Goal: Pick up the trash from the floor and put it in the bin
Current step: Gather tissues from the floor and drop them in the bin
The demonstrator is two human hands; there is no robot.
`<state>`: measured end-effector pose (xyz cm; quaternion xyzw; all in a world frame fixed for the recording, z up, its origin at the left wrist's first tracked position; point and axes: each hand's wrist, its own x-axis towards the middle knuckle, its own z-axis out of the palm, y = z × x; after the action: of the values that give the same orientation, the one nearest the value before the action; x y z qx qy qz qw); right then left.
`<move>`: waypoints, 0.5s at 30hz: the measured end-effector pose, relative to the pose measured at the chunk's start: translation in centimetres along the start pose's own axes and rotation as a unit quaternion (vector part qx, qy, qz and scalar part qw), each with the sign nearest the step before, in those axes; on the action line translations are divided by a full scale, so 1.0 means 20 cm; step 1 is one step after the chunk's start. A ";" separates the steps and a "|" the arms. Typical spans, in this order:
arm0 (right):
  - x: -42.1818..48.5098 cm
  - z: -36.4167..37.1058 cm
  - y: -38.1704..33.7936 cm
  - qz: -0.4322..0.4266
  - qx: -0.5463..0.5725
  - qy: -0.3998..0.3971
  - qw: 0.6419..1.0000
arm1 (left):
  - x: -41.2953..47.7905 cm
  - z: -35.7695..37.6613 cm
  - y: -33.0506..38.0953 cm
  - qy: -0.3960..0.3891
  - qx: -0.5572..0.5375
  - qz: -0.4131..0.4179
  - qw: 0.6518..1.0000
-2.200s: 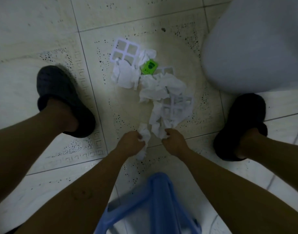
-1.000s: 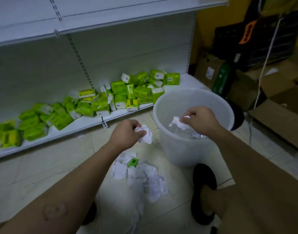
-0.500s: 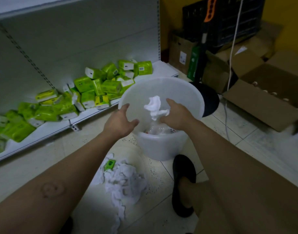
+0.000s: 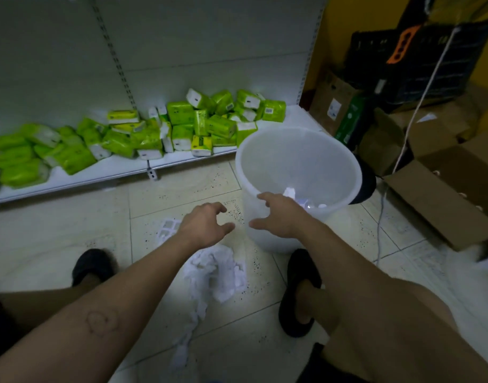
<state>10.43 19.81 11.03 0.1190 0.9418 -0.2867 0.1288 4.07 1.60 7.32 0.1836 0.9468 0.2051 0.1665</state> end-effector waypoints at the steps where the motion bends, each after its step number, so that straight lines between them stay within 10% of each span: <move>1: -0.01 0.06 -0.03 -0.006 -0.014 -0.019 1.000 | -0.04 0.01 -0.06 -0.008 -0.003 -0.009 1.000; 15: 0.01 0.91 -0.09 0.070 -0.069 -0.306 0.947 | -0.46 0.43 -0.84 -0.179 -0.051 -0.192 0.964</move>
<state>12.77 7.91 -2.74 0.0825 0.8641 -0.2337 0.4381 10.82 -13.67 -5.38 0.0236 0.9074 0.1808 0.3786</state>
